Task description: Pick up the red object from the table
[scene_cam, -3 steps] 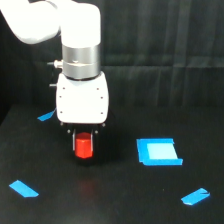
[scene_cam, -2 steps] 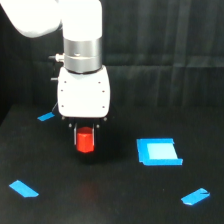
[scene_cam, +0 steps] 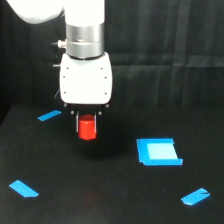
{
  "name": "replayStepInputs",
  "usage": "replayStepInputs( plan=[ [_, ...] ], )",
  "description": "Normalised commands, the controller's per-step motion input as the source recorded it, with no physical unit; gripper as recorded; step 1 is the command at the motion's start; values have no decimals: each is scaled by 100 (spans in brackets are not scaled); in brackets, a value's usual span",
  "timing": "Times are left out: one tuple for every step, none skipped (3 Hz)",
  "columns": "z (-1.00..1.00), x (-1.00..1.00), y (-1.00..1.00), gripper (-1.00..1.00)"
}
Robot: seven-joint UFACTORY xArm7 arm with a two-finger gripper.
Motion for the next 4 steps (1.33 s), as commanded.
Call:
replayStepInputs(
  plan=[
    [93,-6,-8,-98],
    [89,12,-6,-100],
    [67,-1,11,-100],
    [36,7,11,-100]
  ],
)
